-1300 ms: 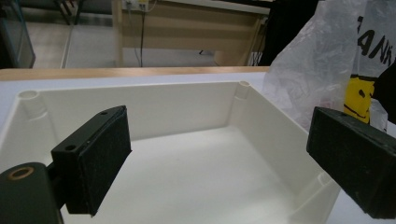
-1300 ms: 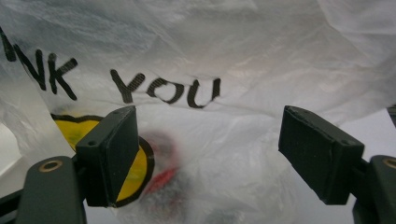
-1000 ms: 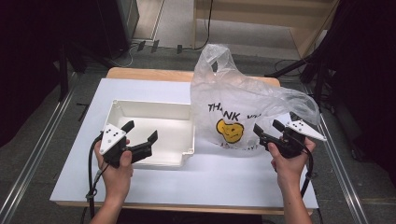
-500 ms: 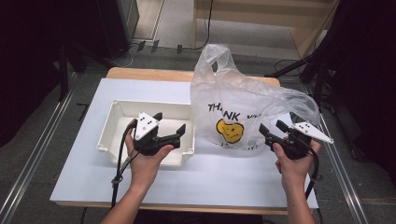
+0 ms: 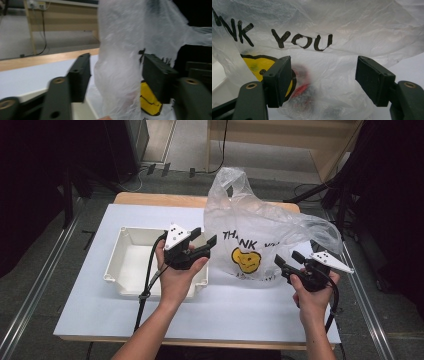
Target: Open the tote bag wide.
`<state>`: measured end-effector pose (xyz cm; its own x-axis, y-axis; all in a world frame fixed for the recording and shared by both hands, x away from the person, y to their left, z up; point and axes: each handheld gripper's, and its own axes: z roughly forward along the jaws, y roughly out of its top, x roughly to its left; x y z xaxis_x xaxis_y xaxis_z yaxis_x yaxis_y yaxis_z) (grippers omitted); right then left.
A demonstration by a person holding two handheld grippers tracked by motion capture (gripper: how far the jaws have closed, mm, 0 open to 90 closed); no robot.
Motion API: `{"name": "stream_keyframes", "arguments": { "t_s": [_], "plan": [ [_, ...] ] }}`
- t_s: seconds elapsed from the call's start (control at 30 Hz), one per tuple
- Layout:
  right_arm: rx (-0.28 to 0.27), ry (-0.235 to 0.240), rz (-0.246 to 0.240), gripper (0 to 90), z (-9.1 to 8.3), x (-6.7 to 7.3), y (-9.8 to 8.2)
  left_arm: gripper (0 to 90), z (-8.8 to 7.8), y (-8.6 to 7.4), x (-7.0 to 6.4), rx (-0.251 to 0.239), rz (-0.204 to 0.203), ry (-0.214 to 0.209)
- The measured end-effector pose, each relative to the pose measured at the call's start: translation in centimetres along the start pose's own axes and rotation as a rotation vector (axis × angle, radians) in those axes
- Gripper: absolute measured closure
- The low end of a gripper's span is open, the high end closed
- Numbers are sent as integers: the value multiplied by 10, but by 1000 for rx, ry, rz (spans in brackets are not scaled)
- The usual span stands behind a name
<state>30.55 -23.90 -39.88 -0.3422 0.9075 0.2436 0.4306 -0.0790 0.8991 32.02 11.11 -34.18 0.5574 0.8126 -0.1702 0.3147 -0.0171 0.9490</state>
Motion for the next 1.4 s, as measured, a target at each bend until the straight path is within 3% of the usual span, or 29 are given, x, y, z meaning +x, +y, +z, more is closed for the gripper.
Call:
{"name": "stream_keyframes", "arguments": {
  "t_s": [0.07, 0.1, 0.27, 0.5, 0.7, 0.8, 1.03, 1.07, 1.1, 1.2, 1.37, 1.4],
  "plan": [
    [4, 2, 7, 306, 2, -1, -1, 615, 3, 0, -1, 2, 3, -13],
    [4, 2, 7, 306, 2, -1, -1, 615, 4, 0, 0, 8, 0, -15],
    [13, 24, 15, 307, 2, -1, -2, 900, 11, -8, 1, 61, -8, -48],
    [-20, 48, 32, 305, -6, 0, 6, 900, 14, -22, -11, 121, 7, -91],
    [-55, 55, 25, 294, -16, 4, 14, 900, 17, -41, -14, 173, -32, -109],
    [-67, 45, 21, 294, -19, 2, 16, 900, 18, -48, -18, 201, -24, -117],
    [-89, 30, 61, 296, -22, -9, 18, 900, 20, -59, -23, 202, -35, -142],
    [-90, 28, 66, 297, -23, -10, 18, 762, 18, -59, -24, 185, -33, -132],
    [-90, 28, 66, 297, -23, -10, 18, 762, 16, -57, -26, 163, -31, -119],
    [-89, 24, 61, 297, -24, -10, 18, 499, 10, -47, -30, 96, -7, -58],
    [-88, 25, 70, 298, -23, -11, 16, 278, 4, -23, -26, 20, 5, 21],
    [-88, 25, 70, 298, -23, -11, 16, 278, 4, -18, -25, 17, 9, 39]
  ]
}}
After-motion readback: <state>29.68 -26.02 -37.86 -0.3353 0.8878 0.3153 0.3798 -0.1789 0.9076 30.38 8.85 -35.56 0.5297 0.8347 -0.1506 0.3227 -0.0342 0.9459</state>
